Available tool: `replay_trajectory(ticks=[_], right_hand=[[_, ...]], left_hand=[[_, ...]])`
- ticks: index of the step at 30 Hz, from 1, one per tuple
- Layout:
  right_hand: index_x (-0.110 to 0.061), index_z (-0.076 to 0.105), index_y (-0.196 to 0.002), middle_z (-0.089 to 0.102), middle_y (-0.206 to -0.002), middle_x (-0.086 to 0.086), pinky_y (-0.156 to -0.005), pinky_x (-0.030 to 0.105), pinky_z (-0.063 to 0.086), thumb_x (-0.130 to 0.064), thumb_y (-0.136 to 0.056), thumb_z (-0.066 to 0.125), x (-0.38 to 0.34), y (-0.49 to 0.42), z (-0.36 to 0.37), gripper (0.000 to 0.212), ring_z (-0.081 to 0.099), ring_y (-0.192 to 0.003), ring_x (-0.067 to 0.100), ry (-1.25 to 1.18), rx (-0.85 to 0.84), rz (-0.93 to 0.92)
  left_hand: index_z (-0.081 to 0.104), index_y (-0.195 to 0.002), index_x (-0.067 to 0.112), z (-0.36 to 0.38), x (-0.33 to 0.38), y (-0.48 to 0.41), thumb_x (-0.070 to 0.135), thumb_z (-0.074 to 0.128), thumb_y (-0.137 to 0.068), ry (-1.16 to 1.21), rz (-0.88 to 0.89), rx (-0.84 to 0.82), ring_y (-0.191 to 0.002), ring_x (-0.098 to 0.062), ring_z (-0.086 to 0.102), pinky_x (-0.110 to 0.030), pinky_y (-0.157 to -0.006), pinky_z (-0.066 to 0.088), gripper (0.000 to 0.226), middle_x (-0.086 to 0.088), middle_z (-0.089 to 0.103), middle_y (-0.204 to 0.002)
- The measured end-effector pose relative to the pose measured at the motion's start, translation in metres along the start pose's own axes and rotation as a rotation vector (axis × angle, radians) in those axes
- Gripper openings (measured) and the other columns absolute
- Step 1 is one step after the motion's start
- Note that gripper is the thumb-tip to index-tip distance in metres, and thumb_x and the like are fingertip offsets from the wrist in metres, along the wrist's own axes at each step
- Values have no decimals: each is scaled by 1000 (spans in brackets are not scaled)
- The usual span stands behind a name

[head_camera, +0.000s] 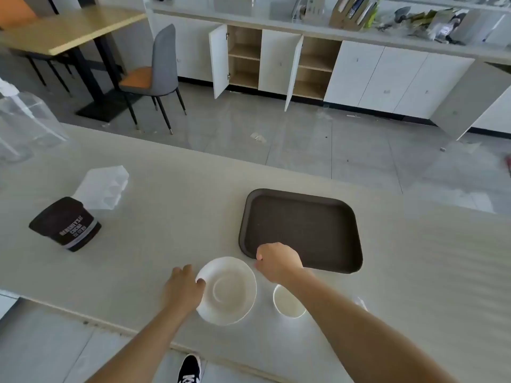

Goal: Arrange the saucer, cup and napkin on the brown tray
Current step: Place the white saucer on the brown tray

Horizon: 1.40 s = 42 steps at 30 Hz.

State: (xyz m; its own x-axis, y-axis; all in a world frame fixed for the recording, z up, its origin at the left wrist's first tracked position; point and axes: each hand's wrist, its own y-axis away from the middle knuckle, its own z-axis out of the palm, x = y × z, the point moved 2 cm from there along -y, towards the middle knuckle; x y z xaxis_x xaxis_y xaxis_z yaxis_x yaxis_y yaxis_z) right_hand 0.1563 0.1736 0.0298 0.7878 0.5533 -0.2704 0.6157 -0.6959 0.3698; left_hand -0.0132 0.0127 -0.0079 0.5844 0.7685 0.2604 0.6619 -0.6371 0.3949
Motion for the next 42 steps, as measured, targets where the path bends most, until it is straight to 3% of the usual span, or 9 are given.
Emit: replay_trajectory(ticks=[7,9,12,18,24,28,31,38,42], right_hand=[[-14,66,-107,71,-102,7,-70,34,48,-36,-94,63,-11,-5,18,26,67,-94,33,33,-115,15],[-14,63,-90,67,-89,5,-65,31,45,-34,-94,63,-13,-7,22,20,65,-86,33,44,-139,15],[-17,43,-65,54,-72,1,-60,29,40,-29,-92,64,-15,-9,30,36,57,-74,32,50,-166,33],[-14,53,-84,60,-86,5,-64,32,42,-13,-91,60,-20,-11,33,9,55,-76,31,33,-172,16],[-12,52,-87,58,-87,8,-60,31,41,-5,-90,54,-21,-13,20,8,54,-77,33,-64,-135,37],[-3,61,-98,69,-92,16,-67,40,61,3,-86,48,-13,-16,7,18,70,-80,36,-199,-111,96],[-4,64,-99,72,-89,16,-71,44,63,1,-85,46,0,-18,-2,23,73,-73,36,-273,-67,119],[-11,69,-84,75,-75,9,-64,37,63,-3,-80,49,43,-27,-19,22,74,-56,25,-448,49,207],[-20,69,-80,75,-68,2,-63,36,64,-4,-84,52,70,-35,-18,24,72,-46,16,-583,103,290]], left_hand=[[68,-105,4,11,-10,7,10,52,-90,192,-4,55,-99,-33,64,-36,-77,46,23,-12,72,-107],[69,-96,3,13,-11,7,6,52,-88,263,-25,67,-93,-34,64,-39,-76,48,18,-14,72,-99],[69,-90,6,17,-11,8,2,52,-87,389,-74,76,-84,-32,62,-38,-71,47,18,-10,69,-87],[70,-86,11,22,-13,7,0,49,-85,616,-170,39,-77,-29,65,-45,-71,59,24,-7,70,-82],[70,-77,15,24,-12,5,0,49,-85,768,-218,36,-76,-31,67,-51,-63,62,26,-8,69,-80],[70,-77,15,23,1,0,0,48,-83,862,-223,16,-78,-30,68,-47,-57,62,27,-10,69,-82],[71,-81,21,22,14,-10,4,48,-83,877,-224,3,-77,-26,69,-45,-60,63,28,-4,71,-84],[72,-85,26,12,60,-37,10,52,-82,873,-101,2,-78,-24,69,-44,-65,62,26,3,73,-82],[68,-83,35,8,78,-53,16,55,-85,799,95,66,-77,-15,68,-33,-68,53,23,10,72,-78]])
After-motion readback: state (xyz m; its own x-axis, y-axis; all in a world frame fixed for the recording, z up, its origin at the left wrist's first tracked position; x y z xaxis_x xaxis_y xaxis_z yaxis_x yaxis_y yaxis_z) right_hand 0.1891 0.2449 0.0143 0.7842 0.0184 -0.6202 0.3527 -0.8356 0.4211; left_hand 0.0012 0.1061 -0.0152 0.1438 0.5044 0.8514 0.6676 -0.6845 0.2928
